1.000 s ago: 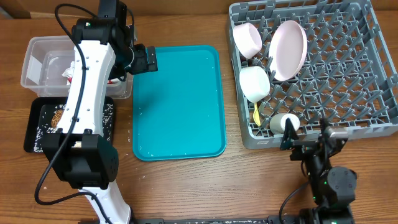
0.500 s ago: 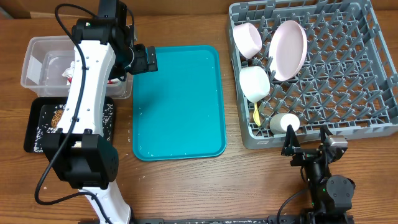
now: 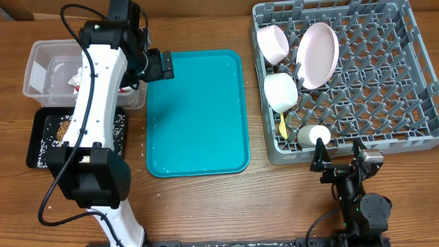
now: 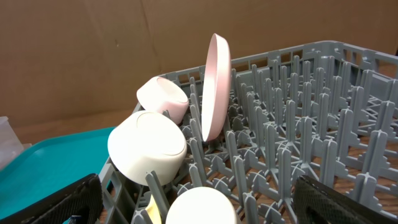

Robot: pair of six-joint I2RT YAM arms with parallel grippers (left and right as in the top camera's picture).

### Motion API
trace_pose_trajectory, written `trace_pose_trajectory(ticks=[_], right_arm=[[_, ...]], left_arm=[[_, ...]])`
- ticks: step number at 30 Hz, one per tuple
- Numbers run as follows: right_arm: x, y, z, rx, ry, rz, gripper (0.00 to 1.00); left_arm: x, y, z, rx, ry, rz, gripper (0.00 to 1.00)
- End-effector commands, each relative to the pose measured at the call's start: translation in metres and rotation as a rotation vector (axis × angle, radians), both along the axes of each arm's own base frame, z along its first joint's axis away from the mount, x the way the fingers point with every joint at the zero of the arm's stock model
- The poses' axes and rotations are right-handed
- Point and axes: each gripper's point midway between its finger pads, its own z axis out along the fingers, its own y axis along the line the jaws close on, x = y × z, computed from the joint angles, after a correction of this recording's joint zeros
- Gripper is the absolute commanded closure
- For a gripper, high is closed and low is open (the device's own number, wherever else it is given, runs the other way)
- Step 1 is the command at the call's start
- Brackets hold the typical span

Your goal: Sort waste into correct bins and load items into the dishwasher

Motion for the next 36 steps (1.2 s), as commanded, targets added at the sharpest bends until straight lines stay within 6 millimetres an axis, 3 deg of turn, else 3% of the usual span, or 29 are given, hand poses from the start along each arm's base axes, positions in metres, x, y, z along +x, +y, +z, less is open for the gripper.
trace_pose_trajectory(ticks=[1,5,8,13,15,16,19,25,30,36], right_arm=[[0.0,0.0,0.001,0.005,-0.011,0.001,0.0],[0.0,0.0,0.001,0.005,-0.011,0.0,0.0],[0.0,0.0,0.001,0.005,-0.012,0.001,0.0],[0.0,0.0,0.001,0.005,-0.011,0.001,0.0],[0.0,0.0,0.001,0.005,-0.011,0.001,0.0],[0.0,0.0,0.001,0.005,-0.011,0.001,0.0],[0.0,0.0,0.001,0.005,-0.012,0.001,0.0],[0.0,0.0,0.001,0.005,-0.012,0.001,0.0],[0.0,0.0,0.001,0.005,-0.011,0.001,0.0],[0.0,0.0,0.001,0.005,-0.011,0.001,0.0]], left_arm=[[0.003,0.003,0.009,0.005,-0.031,-0.006,0.0],[0.003,0.004,0.009,0.011,-0.03,-0.005,0.0],[0.004,0.015,0.04,0.086,-0.136,0.001,0.0],[0.016,0.004,0.115,0.104,-0.499,-0.058,0.0],[-0.003,0.004,0.143,0.11,-0.653,-0.075,0.0],[-0.014,0.005,0.147,0.11,-0.691,-0.071,0.0],[-0.048,0.016,0.14,0.119,-0.749,-0.052,0.0],[-0.121,0.029,0.092,0.087,-0.963,-0.062,0.0],[-0.154,0.03,0.059,0.099,-1.123,-0.054,0.0],[-0.176,0.03,0.019,0.106,-1.191,-0.05,0.0]])
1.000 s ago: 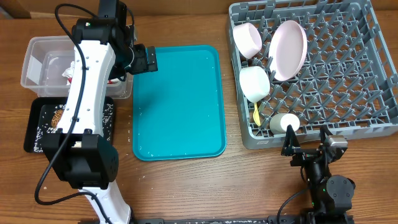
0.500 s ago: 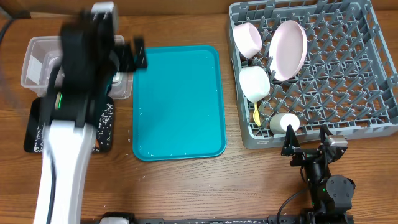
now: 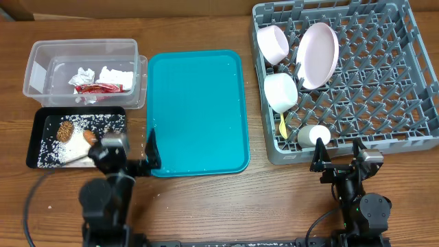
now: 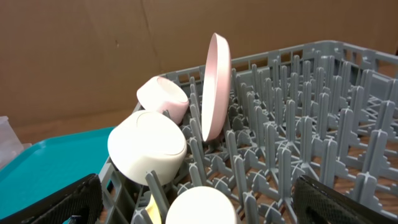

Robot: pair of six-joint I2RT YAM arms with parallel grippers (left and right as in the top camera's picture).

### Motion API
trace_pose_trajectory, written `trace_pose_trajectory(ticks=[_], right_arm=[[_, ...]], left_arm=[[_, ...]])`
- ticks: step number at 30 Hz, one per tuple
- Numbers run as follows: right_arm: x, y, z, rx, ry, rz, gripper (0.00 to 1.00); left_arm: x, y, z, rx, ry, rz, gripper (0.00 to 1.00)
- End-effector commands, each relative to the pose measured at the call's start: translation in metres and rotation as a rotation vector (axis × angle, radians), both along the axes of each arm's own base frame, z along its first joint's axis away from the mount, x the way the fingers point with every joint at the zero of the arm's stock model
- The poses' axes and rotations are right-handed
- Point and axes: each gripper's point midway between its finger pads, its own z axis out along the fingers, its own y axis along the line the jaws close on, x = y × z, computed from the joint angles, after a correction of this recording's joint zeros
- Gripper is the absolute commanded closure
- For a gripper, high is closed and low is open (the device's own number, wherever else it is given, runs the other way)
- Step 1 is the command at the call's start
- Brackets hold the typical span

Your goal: Sort waste into correct bins and load items into the dishwasher

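The grey dishwasher rack [image 3: 384,82] holds a pink bowl [image 3: 273,42], a pink plate [image 3: 317,55] on edge, a white bowl [image 3: 280,91], a yellow utensil [image 3: 282,125] and a white cup [image 3: 313,135]. A clear bin [image 3: 41,55] contains crumpled paper and a red wrapper [image 3: 96,87]. Food scraps lie in a black tray [image 3: 41,137]. The teal tray [image 3: 199,110] is bare. My left gripper [image 3: 130,156] rests by the teal tray's near left corner, fingers apart, holding nothing. My right gripper [image 3: 337,154] [image 4: 196,199] stands open before the rack's near edge, facing the white cup [image 4: 202,208].
Both arms sit low at the table's near edge. The rack's near wall [image 4: 124,186] is right in front of the right fingers. A brown cardboard wall stands behind the table.
My left arm was stretched out over the clear bin with its gripper at the teal tray's far left corner; now it is drawn back at the near edge. The right arm has not moved.
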Motion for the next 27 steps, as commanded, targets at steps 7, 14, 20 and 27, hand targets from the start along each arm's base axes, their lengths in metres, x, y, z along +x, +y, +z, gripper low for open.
trace_pose_trajectory(ticks=[7,14,20,27], right_arm=[[0.0,0.0,0.001,0.005,-0.011,0.0,0.0],[0.0,0.0,0.001,0.005,-0.011,0.0,0.0],[0.0,0.0,0.001,0.005,-0.011,0.0,0.0],[0.0,0.0,0.001,0.005,-0.011,0.0,0.0]], left_arm=[[-0.014,0.001,-0.047,0.027,-0.033,0.001,0.0],[-0.017,0.002,-0.053,0.034,-0.084,0.006,0.0],[-0.017,0.002,-0.054,0.034,-0.086,0.006,0.0],[-0.017,0.002,-0.054,0.034,-0.085,0.007,0.0]])
